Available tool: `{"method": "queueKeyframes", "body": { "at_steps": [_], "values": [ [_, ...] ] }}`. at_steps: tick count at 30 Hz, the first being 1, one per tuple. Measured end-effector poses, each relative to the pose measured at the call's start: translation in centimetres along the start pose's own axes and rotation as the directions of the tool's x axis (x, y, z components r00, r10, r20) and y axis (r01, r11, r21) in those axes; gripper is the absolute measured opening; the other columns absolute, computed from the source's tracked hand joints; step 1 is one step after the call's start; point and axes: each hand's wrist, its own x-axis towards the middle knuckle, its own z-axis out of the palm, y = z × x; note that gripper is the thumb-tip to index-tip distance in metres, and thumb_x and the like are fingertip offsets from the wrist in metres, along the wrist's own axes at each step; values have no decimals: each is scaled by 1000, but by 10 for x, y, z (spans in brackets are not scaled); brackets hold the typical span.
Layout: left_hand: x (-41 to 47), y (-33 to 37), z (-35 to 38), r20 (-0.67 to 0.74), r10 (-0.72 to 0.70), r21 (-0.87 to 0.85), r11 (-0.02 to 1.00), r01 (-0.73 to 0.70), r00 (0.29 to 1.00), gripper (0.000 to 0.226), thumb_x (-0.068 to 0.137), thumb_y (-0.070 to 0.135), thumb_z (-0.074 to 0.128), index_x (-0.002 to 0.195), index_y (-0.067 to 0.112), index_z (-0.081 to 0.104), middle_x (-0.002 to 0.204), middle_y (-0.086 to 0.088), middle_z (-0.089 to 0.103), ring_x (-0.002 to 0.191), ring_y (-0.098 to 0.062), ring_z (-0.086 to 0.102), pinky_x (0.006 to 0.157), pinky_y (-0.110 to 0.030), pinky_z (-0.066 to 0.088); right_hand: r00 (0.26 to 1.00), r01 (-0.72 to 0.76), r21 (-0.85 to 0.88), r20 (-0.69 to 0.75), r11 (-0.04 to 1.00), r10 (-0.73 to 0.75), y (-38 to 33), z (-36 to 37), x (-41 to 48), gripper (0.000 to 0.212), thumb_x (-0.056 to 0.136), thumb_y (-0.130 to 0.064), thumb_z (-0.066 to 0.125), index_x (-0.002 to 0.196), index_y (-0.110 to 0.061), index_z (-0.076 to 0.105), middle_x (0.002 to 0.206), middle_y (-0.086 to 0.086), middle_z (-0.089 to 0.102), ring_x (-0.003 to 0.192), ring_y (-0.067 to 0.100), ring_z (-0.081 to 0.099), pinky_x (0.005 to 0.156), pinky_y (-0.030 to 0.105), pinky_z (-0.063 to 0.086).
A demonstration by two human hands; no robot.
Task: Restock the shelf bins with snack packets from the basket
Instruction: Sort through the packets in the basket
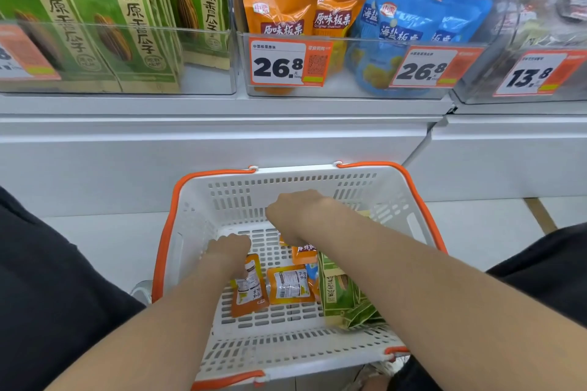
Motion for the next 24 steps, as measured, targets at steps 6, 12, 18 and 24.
{"method": "queueKeyframes", "body": {
  "at_steps": [6, 12, 18, 24],
  "values": [
    [-4, -3, -5, -49, 40, -250, 967, -51, 998, 45, 94, 50, 69, 124, 17, 60, 137, -8, 56, 117, -24, 53, 95, -34, 46, 1000, -16, -16, -4, 1000, 16, 0, 0, -11, 29, 96, -3, 58, 122, -15, 59, 94, 2, 55, 69, 16, 53, 56, 31, 45],
    [-26, 2, -31, -200, -103, -740, 667, -82, 974, 26, 93, 42, 70, 104, 19, 64, 106, -4, 70, 90, -21, 70, 71, -36, 61, 999, -38, -37, 8, 999, 38, 6, -1, -33, 30, 97, -1, 59, 125, -13, 57, 85, 0, 45, 69, 17, 47, 69, 36, 48],
    [-58, 23, -86, -168, -129, -985, 70, -160, 977, 23, 95, 27, 67, 94, 5, 74, 82, -18, 73, 67, -24, 67, 61, -35, 62, 998, -39, 147, -47, 988, 46, 26, 9, -47, 98, 80, -28, 88, 155, -25, 24, 124, 8, 52, 102, 34, 60, 78, 44, 52],
    [-84, 43, -129, -78, -66, -967, -238, -91, 995, 55, 107, 52, 44, 98, 4, 70, 78, -14, 72, 57, -21, 64, 55, -30, 56, 842, 78, 501, -496, 862, 212, 57, -12, -51, 29, 88, -54, 71, 106, -32, 72, 95, -5, 72, 92, 23, 64, 83, 43, 56]
  ]
}}
